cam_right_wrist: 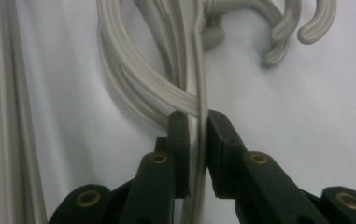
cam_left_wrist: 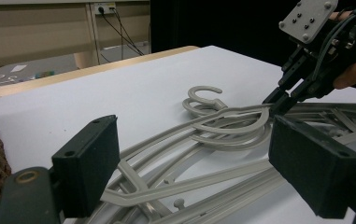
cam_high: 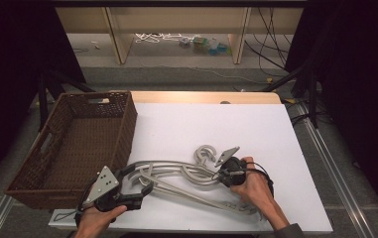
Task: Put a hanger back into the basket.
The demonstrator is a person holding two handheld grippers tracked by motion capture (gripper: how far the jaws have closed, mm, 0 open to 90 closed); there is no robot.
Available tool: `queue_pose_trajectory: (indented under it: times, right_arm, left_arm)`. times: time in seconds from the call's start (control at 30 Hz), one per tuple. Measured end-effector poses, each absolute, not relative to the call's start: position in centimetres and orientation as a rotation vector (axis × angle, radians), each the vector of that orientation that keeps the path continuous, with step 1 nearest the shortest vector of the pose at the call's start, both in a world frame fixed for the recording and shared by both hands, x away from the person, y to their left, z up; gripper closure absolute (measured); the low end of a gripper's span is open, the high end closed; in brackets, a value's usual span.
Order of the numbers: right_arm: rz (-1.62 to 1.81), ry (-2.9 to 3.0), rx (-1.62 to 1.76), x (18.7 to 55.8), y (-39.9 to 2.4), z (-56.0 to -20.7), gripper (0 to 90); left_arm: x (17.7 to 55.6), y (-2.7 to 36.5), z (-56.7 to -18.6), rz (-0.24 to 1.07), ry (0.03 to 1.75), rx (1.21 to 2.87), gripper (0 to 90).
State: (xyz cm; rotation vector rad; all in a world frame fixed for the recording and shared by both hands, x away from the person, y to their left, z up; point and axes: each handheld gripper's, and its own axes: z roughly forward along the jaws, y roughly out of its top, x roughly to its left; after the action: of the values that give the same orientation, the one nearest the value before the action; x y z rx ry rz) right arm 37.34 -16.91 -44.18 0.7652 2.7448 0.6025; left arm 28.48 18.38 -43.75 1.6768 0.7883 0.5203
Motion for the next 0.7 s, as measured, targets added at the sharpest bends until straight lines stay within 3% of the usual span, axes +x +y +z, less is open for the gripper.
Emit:
queue_pose_trajectory:
  times: [0.7]
  right_arm:
    - [0.665,2.673,0.603,36.1,-16.9,-40.9,81.7]
  left_arm:
    - [28.7,18.0,-43.6,0.524,0.774,1.684,16.1]
